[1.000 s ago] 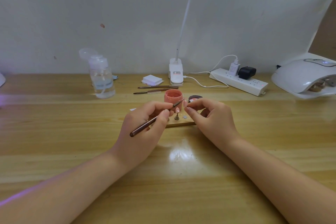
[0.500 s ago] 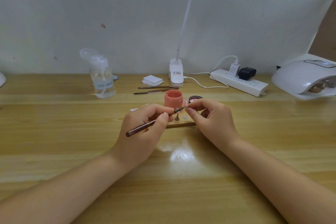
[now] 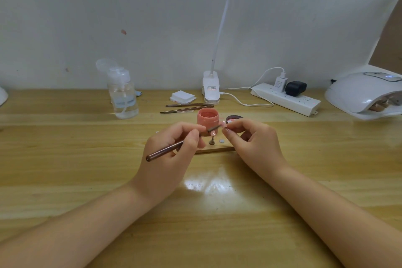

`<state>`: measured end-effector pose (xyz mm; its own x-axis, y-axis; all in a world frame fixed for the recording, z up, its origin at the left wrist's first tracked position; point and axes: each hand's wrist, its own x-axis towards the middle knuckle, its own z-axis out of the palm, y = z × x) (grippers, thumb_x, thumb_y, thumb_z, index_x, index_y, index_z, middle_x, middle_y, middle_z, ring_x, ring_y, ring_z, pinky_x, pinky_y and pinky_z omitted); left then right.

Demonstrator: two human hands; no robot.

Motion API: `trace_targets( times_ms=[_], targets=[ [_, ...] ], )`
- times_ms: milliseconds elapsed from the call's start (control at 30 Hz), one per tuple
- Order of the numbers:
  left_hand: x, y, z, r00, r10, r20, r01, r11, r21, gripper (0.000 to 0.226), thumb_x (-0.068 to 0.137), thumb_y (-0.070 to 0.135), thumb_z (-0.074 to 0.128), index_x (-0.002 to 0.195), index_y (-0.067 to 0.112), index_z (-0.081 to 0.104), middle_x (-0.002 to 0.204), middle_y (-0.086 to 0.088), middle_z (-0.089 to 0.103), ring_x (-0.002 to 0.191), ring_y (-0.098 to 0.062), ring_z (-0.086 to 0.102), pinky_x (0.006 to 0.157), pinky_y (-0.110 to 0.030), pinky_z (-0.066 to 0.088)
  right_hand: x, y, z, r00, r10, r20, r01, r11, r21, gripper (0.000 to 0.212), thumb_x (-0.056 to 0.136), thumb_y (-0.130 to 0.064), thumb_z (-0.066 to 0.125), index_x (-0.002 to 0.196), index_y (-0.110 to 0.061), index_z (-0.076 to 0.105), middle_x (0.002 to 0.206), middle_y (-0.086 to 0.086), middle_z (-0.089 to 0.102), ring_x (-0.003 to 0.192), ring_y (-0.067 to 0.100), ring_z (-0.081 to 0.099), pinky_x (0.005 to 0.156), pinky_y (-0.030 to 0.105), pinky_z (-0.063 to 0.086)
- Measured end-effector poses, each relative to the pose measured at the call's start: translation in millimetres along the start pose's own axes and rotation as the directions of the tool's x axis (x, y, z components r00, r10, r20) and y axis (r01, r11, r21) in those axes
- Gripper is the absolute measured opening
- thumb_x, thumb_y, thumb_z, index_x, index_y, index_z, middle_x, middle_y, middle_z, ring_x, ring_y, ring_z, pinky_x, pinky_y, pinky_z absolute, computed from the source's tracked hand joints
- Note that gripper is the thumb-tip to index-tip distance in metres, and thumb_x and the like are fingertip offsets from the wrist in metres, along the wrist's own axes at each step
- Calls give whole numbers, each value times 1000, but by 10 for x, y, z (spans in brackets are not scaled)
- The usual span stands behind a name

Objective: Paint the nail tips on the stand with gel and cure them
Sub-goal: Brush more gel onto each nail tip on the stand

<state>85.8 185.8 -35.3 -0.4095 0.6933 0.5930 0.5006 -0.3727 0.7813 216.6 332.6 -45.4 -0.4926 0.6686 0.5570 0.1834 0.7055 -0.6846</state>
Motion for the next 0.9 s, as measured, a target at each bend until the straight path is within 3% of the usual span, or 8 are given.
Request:
trace_targets(
  times_ms=[100,200,300,433,533,667,767,900],
  targets=[
    [1,16,5,1000,-12,-26,11,999,-39,16,94,28,59,108,30,67,85,11,74,68,5,62,64,-6,44,-2,3,10,1000,4,-9,-4,1000,30,9,84,-13,73,85,-22,73,79,-11,70,55,-1,55,55,15,43],
    [3,8,-1,999,40,18,-41,999,27,20,92,21,61,107,28,70,86,7,73,71,-4,62,64,-19,48,2,6,13,1000,-7,-11,8,999,35,8,84,-12,73,85,-20,74,78,-12,69,57,-5,56,54,11,41],
    [3,-12,-9,994,77,84,-84,993,82,20,90,15,58,102,20,73,90,12,69,84,-13,65,75,-25,50,0,11,12,1000,-18,-7,18,999,35,6,84,-13,74,86,-19,74,80,-11,69,58,-6,56,55,10,41],
    [-6,-4,-8,989,91,119,-107,984,141,26,91,14,56,112,21,70,97,10,71,96,-15,66,84,-28,52,-2,10,17,1000,-19,-21,20,999,50,10,83,-11,74,83,-21,72,78,-16,67,59,-7,56,55,9,40],
    [-12,16,2,989,99,113,-116,982,151,26,89,14,58,111,25,67,97,7,72,94,-17,67,84,-28,52,1,8,12,1000,-10,-23,11,999,50,14,82,-12,75,82,-25,71,77,-18,67,59,-5,56,55,15,44],
    [-10,13,4,984,131,119,-153,969,192,24,87,12,59,108,17,69,96,6,71,91,-17,66,82,-31,52,3,5,12,1000,-3,-23,4,999,46,13,83,-13,74,83,-26,71,79,-18,67,57,-1,56,56,21,47],
    [-11,2,-4,986,112,126,-133,975,175,22,86,11,59,102,19,70,90,11,69,88,-17,65,80,-32,52,2,-3,10,1000,1,-22,0,999,34,13,84,-14,73,84,-27,71,78,-19,66,57,0,56,56,22,48],
    [-25,-21,-29,993,59,101,-69,993,95,19,84,24,54,95,19,69,87,4,70,85,-22,65,77,-40,52,-4,-12,-3,1000,-2,-18,3,999,35,12,84,-15,73,84,-27,70,79,-19,65,58,-1,56,56,19,46]
  ],
)
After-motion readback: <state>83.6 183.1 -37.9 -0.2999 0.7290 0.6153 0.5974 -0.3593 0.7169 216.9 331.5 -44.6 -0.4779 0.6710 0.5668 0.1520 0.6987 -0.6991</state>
